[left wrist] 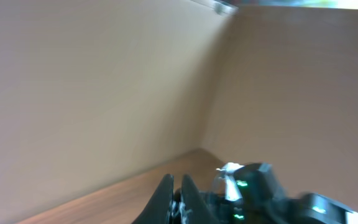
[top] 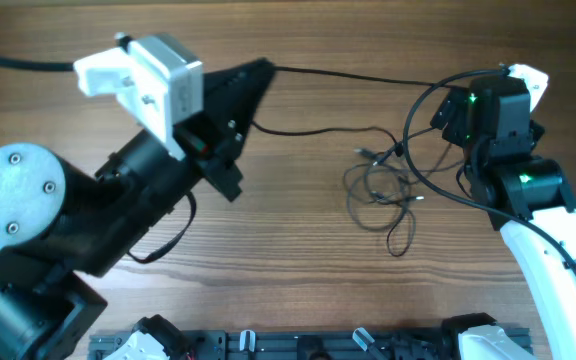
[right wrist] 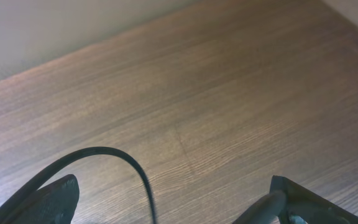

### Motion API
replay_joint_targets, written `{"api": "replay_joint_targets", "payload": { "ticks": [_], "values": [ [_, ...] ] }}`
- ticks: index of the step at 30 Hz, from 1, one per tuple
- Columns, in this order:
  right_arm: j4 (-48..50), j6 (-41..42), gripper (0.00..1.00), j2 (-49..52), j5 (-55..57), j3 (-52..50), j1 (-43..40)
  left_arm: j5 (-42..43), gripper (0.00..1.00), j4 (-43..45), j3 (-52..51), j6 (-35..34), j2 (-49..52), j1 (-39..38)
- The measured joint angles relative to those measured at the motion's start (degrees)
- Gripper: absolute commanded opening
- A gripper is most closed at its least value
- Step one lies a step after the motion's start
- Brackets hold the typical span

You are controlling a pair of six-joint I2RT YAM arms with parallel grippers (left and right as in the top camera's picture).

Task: Untangle cables

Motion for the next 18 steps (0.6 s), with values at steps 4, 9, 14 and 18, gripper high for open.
{"api": "replay_joint_targets", "payload": {
  "ticks": [4, 9, 14, 18],
  "values": [
    [-0.3, 0.0, 1.00, 1.2, 0.0, 0.0, 0.0, -12.3, 0.04, -1.8, -0.2, 1.5, -0.6, -0.1],
    [-0.6, -0.5, 1.00, 2.2, -0.4, 0.0, -0.5, -27.5, 0.04, -1.7, -0.1, 4.3, -3.1, 0.0],
    [-0.5, -2.2, 1.00, 2.2, -2.3, 0.0, -0.5, -37.2, 0.04, -4.2, 0.1, 6.6, -3.9, 0.0],
    [-0.5, -3.6, 1.00, 2.2, -4.6, 0.0, -0.5, -40.0, 0.04, -6.4, 0.1, 7.5, -3.2, 0.0]
  ]
}}
